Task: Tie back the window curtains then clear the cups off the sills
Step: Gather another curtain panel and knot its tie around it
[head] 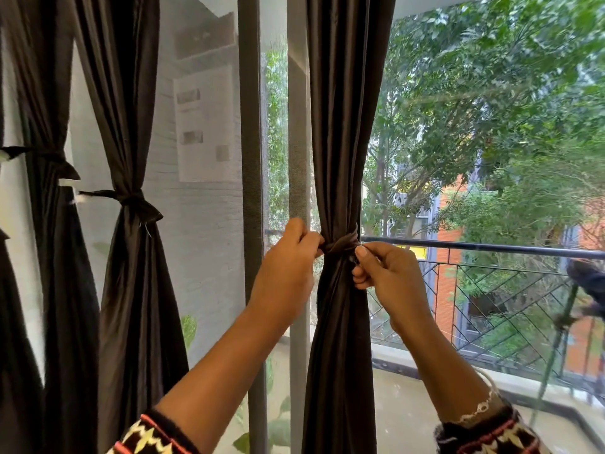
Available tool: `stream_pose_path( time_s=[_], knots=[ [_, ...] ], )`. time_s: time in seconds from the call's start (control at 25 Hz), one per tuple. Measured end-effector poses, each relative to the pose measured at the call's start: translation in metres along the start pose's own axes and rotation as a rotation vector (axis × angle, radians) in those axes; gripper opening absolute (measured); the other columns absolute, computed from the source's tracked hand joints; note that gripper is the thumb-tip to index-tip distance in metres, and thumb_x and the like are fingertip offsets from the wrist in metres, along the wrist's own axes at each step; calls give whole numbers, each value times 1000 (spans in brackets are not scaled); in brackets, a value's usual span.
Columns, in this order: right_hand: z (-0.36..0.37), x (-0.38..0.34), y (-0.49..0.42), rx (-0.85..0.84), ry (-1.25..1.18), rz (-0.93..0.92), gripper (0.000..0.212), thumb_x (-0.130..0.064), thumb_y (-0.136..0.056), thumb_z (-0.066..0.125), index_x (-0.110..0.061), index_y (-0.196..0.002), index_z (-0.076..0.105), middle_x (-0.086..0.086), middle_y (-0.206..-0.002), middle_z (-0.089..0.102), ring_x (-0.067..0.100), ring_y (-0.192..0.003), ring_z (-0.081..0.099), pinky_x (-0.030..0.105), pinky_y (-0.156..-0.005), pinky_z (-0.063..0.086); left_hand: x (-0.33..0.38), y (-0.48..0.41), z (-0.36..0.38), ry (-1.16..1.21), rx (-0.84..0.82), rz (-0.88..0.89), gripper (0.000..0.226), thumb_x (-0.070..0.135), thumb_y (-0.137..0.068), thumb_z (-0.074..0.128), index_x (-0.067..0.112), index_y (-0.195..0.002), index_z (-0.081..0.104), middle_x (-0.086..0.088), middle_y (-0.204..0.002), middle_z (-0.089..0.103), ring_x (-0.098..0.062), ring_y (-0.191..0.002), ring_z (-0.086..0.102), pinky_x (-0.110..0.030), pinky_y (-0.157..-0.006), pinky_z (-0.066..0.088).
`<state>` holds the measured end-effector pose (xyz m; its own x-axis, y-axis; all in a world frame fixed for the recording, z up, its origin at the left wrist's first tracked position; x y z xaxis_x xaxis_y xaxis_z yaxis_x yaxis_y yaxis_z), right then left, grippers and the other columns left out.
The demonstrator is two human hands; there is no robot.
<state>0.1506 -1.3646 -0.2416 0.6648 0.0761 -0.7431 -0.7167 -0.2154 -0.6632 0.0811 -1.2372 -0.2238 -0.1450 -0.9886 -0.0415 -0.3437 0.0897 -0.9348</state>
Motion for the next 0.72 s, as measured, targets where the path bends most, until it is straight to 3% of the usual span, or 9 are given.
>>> stream_pose_path(
  time_s=[0.16,0.28,0.4,0.52,0.64,0.72],
  knots=[
    [-16,2,-6,33,67,-11,30,-9,-91,54,-21,-65,61,0,-52,54,-1,-41,49,13,-47,44,-7,-5,-7,-183,56,73,27,-12,-60,78,1,-72,58,-10,-71,51,-11,-43,23,-19,-35,18],
    [-26,7,-9,64,89,-11,32,-7,-90,56,-21,-61,61,-2,-48,53,3,-42,48,23,-50,46,-14,-7,-7,-187,51,75,23,-9,-64,77,1,-73,59,-9,-72,52,-12,-42,29,-18,-35,27],
    [-26,14,-5,162,312,-81,22,-11,-90,56,-14,-70,66,2,-55,59,18,-55,59,39,-65,52,-11,-1,1,-135,88,-24,16,-4,-68,76,0,-75,61,-12,-73,55,-20,-43,42,-23,-38,34],
    [-24,15,5,234,583,-217,16,-15,-92,54,-7,-91,67,10,-75,68,31,-71,63,36,-65,46,0,12,7,-22,165,-92,6,7,-81,62,0,-80,61,-12,-77,58,-25,-57,55,-27,-45,41],
    [-21,16,18,312,695,-318,17,-13,-89,53,-3,-98,64,14,-87,67,35,-77,62,33,-62,42,20,41,13,8,228,-206,20,23,-89,46,7,-94,57,-8,-84,59,-22,-76,53,-30,-55,47],
    [-14,26,32,327,789,-384,30,-15,-86,49,-1,-109,62,18,-102,65,38,-96,61,40,-74,51,38,68,18,37,279,-245,29,24,-89,47,7,-113,50,-11,-103,57,-22,-99,49,-31,-80,47]
  ],
)
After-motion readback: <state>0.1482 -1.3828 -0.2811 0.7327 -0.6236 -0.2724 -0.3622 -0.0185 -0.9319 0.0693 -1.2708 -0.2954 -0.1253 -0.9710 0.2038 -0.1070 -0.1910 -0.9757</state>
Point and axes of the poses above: each hand's wrist, its own y-axis away from the middle knuckle, its own z-axis out of the palm, x = y × z, the point moved 4 cm from there along -y, towards the middle knuckle
